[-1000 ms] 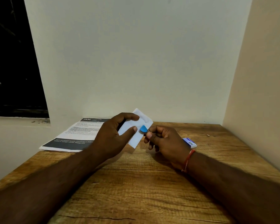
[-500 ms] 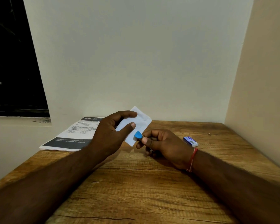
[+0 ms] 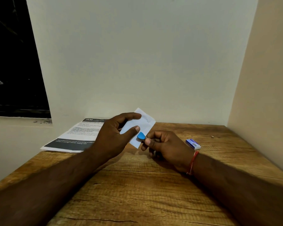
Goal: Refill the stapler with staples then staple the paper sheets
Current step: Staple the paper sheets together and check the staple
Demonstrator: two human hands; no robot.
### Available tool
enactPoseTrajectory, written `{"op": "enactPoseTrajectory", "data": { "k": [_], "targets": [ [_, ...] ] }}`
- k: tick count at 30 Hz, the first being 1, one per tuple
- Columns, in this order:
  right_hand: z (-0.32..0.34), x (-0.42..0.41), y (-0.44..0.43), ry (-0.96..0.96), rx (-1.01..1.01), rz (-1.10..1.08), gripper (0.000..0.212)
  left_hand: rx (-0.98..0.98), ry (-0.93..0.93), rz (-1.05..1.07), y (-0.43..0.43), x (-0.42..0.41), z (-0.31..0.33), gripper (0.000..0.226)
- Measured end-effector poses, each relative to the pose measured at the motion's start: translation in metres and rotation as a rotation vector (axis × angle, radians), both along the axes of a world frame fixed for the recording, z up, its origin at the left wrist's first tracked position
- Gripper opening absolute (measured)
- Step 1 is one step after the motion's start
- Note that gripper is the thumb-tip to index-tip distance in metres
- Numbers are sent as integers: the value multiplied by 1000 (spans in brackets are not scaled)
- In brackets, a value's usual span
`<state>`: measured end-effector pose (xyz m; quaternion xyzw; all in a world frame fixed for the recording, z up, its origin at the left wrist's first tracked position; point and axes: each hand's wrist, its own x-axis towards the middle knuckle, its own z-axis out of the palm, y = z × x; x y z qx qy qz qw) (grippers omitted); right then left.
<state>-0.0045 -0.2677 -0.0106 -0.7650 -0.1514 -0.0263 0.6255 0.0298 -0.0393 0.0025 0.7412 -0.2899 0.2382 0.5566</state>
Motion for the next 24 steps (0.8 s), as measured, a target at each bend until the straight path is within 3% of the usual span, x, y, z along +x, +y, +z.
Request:
{"op": "enactPoseTrajectory", "data": {
  "k": [19,24],
  "targets": [
    [4,1,3,-72,-144,-189,17,51,14,12,5,4,1,34],
    [5,-3,4,-1,-35,-86,18,62,5,8,8,3,2,36]
  ]
}}
